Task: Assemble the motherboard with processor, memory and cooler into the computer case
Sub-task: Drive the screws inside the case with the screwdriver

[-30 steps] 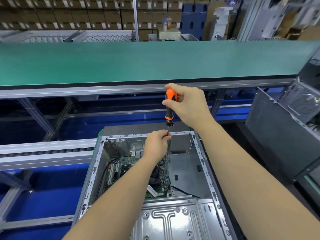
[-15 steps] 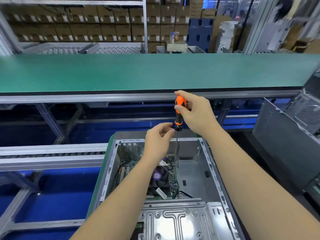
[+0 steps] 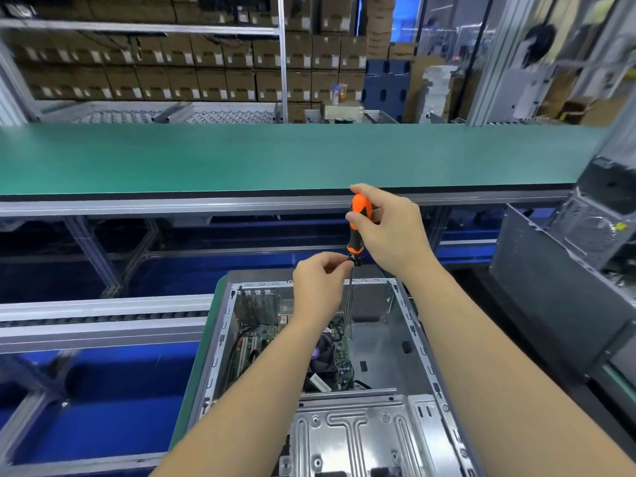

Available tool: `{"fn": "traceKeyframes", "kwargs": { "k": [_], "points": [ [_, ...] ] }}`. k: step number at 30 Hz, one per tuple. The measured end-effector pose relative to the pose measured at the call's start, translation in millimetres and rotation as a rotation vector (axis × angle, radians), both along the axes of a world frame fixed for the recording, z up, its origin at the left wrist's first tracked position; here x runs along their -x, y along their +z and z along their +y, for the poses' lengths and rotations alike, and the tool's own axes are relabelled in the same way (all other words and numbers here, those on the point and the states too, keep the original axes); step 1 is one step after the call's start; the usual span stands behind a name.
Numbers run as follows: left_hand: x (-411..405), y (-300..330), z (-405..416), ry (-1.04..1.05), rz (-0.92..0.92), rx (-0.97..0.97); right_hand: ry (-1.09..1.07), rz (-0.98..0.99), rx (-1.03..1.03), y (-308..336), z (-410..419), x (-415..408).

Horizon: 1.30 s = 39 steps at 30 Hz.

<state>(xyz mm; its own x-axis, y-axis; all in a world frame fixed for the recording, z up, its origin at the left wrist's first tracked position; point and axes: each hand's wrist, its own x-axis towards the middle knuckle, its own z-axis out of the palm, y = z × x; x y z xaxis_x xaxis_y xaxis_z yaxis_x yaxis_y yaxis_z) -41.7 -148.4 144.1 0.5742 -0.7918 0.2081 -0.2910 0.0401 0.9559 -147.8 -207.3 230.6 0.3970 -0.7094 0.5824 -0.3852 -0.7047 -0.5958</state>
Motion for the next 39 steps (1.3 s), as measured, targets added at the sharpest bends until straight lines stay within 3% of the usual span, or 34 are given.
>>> {"fn": "traceKeyframes", "kwargs": {
  "k": [13, 19, 22, 26, 29, 32, 39],
  "points": [
    [-1, 2, 14, -0.223, 0.466, 0.026, -0.014, -0.023, 0.022, 7, 16, 13],
    [-16, -2, 20, -0.176, 0.843, 0.074, -0.023, -0.084, -0.037, 11, 16, 21],
    [-44, -25, 33, -0.054, 0.698, -0.028, -0.065, -0.218, -0.092, 17, 8, 33],
    [-72, -72, 57, 0.132, 0.398, -0.308, -0.086, -0.417, -0.224, 26, -3, 39],
    [-76, -91, 61, 0.139, 0.241, -0.380, -0.054, -0.578, -0.330, 30, -6, 33],
    [-76, -94, 57, 0.112, -0.002, -0.432, -0.033, -0.604, -0.371, 30, -8, 23],
    [-78, -101, 54, 0.152, -0.111, -0.435, 0.002, -0.619, -0.408, 25, -9, 4]
  ]
}}
